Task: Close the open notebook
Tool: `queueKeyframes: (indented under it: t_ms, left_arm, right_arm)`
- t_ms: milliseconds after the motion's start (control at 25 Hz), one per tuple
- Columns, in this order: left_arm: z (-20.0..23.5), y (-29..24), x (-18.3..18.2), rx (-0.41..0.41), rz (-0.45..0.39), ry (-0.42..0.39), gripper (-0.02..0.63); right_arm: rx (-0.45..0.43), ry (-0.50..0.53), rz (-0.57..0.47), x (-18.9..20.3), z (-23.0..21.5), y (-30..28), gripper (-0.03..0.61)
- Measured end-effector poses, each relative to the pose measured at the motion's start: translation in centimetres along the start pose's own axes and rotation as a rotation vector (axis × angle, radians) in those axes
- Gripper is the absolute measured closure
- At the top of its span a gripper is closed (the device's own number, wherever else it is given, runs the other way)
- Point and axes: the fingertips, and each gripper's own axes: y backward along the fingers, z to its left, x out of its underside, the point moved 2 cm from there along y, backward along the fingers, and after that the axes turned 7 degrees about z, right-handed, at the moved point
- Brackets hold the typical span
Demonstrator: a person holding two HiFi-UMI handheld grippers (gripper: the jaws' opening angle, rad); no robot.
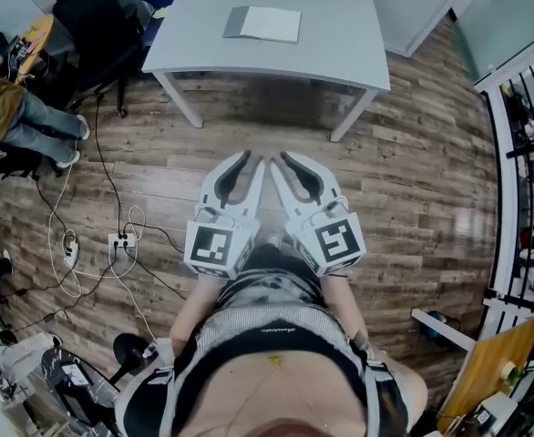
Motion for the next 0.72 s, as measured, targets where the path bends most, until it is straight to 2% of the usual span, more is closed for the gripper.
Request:
queueKeyframes:
  t_ms: [360,720]
  left_arm:
    - [1.8,-0.9,0.1,-0.001,0.012,0.016,0.546]
    - [5.5,-5.4,-0.7,0.045,0.019,0.033,0.546]
  right_arm:
    - [0.01,0.005,0.028,0.5,-0.3,-1.5,0.517]
    - [0.041,-0.013,0.026,-0.3,-2.9,-6.5,0.517]
